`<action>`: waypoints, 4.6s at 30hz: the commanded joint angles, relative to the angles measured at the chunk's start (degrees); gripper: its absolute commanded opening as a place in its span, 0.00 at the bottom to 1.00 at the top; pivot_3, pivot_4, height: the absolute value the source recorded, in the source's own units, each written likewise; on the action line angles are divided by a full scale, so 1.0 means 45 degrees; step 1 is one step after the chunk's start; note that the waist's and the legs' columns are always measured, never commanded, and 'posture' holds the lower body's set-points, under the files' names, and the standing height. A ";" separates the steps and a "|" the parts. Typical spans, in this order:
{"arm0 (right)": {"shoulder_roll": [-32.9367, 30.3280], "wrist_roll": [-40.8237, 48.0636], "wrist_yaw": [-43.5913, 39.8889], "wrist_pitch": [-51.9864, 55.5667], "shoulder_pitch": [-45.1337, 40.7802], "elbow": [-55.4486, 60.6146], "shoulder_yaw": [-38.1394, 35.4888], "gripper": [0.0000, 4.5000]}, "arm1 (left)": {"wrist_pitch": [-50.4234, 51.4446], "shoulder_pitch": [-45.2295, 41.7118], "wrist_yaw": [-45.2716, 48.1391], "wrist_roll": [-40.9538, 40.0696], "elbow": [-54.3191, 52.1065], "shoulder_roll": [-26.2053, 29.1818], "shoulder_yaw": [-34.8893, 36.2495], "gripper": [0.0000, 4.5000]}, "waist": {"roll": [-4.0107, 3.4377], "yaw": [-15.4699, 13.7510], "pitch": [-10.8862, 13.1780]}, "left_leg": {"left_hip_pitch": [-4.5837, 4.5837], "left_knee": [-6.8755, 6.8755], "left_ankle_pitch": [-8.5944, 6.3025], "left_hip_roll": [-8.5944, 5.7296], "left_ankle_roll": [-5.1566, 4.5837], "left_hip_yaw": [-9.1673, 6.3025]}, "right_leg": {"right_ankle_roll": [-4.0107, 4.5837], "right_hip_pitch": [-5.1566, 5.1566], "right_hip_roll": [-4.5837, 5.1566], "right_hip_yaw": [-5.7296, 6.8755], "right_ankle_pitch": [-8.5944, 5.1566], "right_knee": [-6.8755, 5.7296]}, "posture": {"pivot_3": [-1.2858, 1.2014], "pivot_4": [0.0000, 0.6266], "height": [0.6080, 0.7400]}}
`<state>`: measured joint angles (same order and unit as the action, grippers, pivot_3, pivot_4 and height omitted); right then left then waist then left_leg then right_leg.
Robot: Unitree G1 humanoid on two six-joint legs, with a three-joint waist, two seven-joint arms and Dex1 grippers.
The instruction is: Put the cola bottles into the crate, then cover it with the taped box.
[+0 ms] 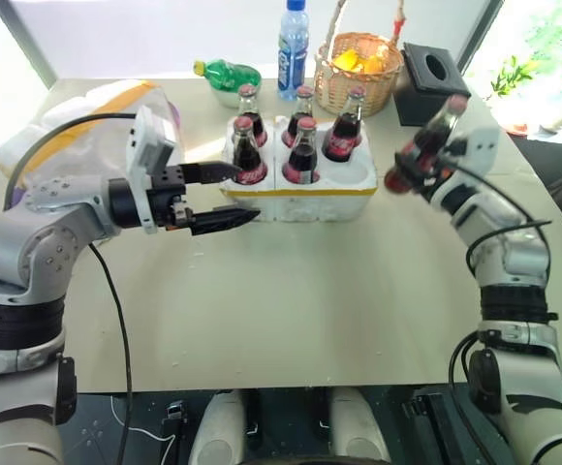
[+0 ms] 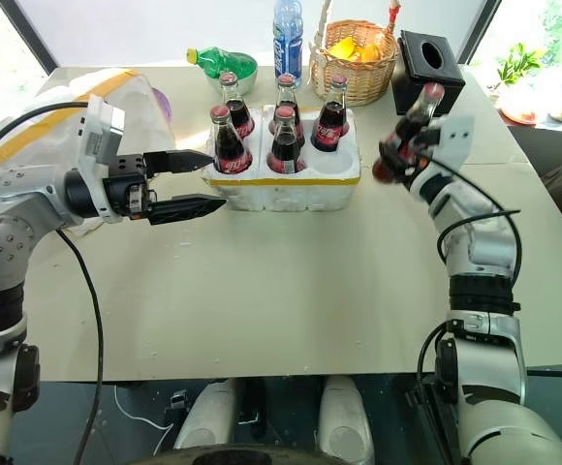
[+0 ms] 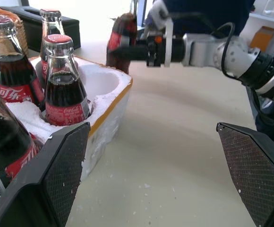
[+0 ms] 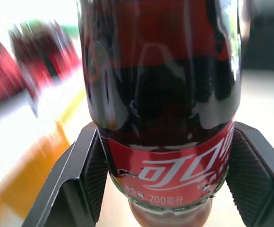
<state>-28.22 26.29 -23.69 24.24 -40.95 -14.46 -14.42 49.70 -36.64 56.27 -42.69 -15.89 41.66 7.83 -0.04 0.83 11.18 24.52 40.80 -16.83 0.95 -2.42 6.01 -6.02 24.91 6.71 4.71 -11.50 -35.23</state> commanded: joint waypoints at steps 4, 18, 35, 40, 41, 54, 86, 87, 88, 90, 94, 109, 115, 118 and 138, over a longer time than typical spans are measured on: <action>0.0048 0.2078 -0.0837 0.2106 -0.1528 0.3142 0.0108 0.61 | -0.0425 -0.0086 -0.0216 -0.0195 -0.0163 -0.0016 0.0245 1.00 | 0.0000 0.0031 -0.0002 | -0.0015 -0.0058 0.0014 0.0003 0.0024 -0.0001 | 0.0006 0.0004 -0.0019 0.0001 -0.0003 -0.0006 | 0.52 0.24 1.00; -0.0191 -0.0384 -0.0739 0.3634 -0.1575 0.2239 0.2579 0.61 | -0.0689 0.0026 -0.0270 -0.0123 0.0135 0.0456 0.0472 1.00 | 0.0002 -0.0006 -0.0001 | -0.0007 -0.0074 0.0015 -0.0011 0.0026 0.0007 | 0.0005 0.0009 0.0003 0.0003 -0.0002 0.0003 | 0.52 0.24 1.00; -0.4311 0.1586 -0.4695 0.6166 -0.2580 0.3320 0.0474 0.98 | -0.0764 0.2053 0.1383 0.0681 0.1529 0.6072 0.4506 1.00 | 0.0011 0.0022 0.0004 | -0.0004 -0.0164 0.0027 -0.0005 0.0047 0.0034 | 0.0008 0.0054 0.0005 0.0002 -0.0006 0.0040 | 0.52 0.24 1.00; -0.5797 0.2018 -0.6850 0.5814 -0.2579 0.2960 0.0427 0.98 | -0.2705 0.4635 0.3440 0.3355 0.4787 0.8731 0.6033 1.00 | 0.0005 0.0085 0.0002 | -0.0031 -0.0175 0.0025 -0.0003 0.0049 0.0076 | 0.0050 0.0075 0.0006 0.0002 -0.0032 0.0043 | 0.52 0.24 1.00; -0.5922 0.2141 -0.7168 0.5852 -0.2595 0.2933 0.0439 0.98 | -0.3196 0.5199 0.3922 0.3970 0.5621 0.9214 0.6085 1.00 | 0.0005 0.0088 0.0001 | -0.0031 -0.0181 0.0026 0.0006 0.0053 0.0083 | 0.0059 0.0090 0.0007 0.0002 -0.0037 0.0031 | 0.52 0.24 1.00; -0.5707 0.3309 -0.8181 0.6318 -0.1706 0.4156 0.0063 0.98 | -0.7814 -0.1081 0.5024 0.8659 1.2938 0.8374 -0.1278 1.00 | 0.0012 -0.0157 -0.0003 | -0.0004 -0.0182 0.0030 -0.0013 0.0062 0.0140 | 0.0073 0.0113 0.0025 0.0005 -0.0038 -0.0004 | 0.52 0.24 1.00; -0.7422 0.5416 -0.7691 0.7097 0.0397 0.5571 -0.1799 1.00 | -1.5252 -0.8020 -0.1297 1.0584 1.5712 0.3617 -0.1388 0.06 | 0.0179 -0.0354 -0.0013 | 0.0016 -0.0128 0.0015 0.0007 0.0026 0.0082 | 0.0043 0.0097 0.0046 0.0010 -0.0021 -0.0012 | 0.52 0.24 1.00; -0.7494 0.5430 -0.7734 0.7105 0.0571 0.5636 -0.1871 1.00 | -1.5645 -0.7998 -0.1493 1.0597 1.5263 0.3259 -0.1437 0.06 | 0.0180 -0.0363 -0.0014 | 0.0016 -0.0127 0.0014 0.0003 0.0025 0.0082 | 0.0038 0.0092 0.0048 0.0010 -0.0018 -0.0015 | 0.52 0.24 1.00; -0.7545 0.5444 -0.7755 0.7106 0.0702 0.5665 -0.1926 1.00 | -1.5851 -0.7975 -0.1654 1.0661 1.4922 0.2949 -0.1526 0.06 | 0.0179 -0.0356 -0.0014 | 0.0016 -0.0127 0.0014 -0.0001 0.0023 0.0086 | 0.0033 0.0088 0.0048 0.0010 -0.0015 -0.0014 | 0.52 0.24 1.00; -0.7585 0.5485 -0.7617 0.7153 0.0964 0.5679 -0.2135 1.00 | -1.6544 -0.7827 -0.1875 1.1100 1.4164 0.2261 -0.2036 0.06 | 0.0179 -0.0343 -0.0014 | 0.0016 -0.0124 0.0013 -0.0004 0.0021 0.0097 | 0.0031 0.0088 0.0048 0.0010 -0.0014 -0.0017 | 0.52 0.24 1.00; -0.7608 0.5586 -0.7322 0.7271 0.1516 0.5624 -0.2687 1.00 | -1.7358 -0.7834 -0.3344 1.2975 1.3442 0.1231 -0.3346 0.06 | 0.0180 -0.0343 -0.0014 | 0.0010 -0.0121 0.0015 -0.0015 0.0021 0.0140 | 0.0030 0.0084 0.0038 0.0010 -0.0014 -0.0016 | 0.52 0.24 1.00; -0.6982 0.6548 -0.5706 0.7617 0.3206 0.6114 -0.4359 1.00 | -1.8543 -0.6302 -1.0309 2.0722 1.1026 0.0949 -0.7031 0.06 | 0.0179 -0.0342 -0.0015 | 0.0002 -0.0125 0.0014 0.0003 0.0019 0.0096 | 0.0031 0.0088 0.0028 0.0000 -0.0014 -0.0004 | 0.52 0.24 1.00; -0.6916 0.6613 -0.5394 0.7418 0.3293 0.5990 -0.4130 1.00 | -1.8662 -0.4695 -0.9954 1.9893 0.9987 0.1328 -0.6492 0.69 | 0.0175 -0.0353 -0.0018 | 0.0001 -0.0123 0.0013 0.0007 0.0018 0.0091 | 0.0032 0.0084 0.0037 0.0001 -0.0014 -0.0009 | 0.52 0.24 1.00; -0.6929 0.6317 -0.5546 0.7127 0.3671 0.6079 -0.3893 1.00 | -1.8942 -0.3458 -0.9661 1.8844 0.8849 0.1692 -0.5872 0.79 | 0.0175 -0.0350 -0.0018 | 0.0001 -0.0122 0.0013 0.0008 0.0018 0.0090 | 0.0032 0.0083 0.0037 0.0001 -0.0014 -0.0009 | 0.52 0.24 1.00; -0.7910 0.4244 -0.8168 0.5333 0.3525 0.4047 -0.1625 1.00 | -0.1449 0.0331 0.3260 -0.0210 0.6089 0.5861 0.0741 0.79 | 0.0165 -0.0288 -0.0022 | -0.0026 -0.0092 0.0025 0.0016 0.0040 0.0065 | 0.0033 0.0049 0.0011 0.0003 -0.0021 -0.0012 | 0.52 0.24 1.00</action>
<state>-62.29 45.73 -59.12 49.58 -23.20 3.99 -21.39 42.00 -32.82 67.34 -42.47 10.60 66.47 9.86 0.70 -0.47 11.08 24.40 40.39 -16.71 1.03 -2.24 6.31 -5.87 25.14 6.76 4.73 -11.60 -35.29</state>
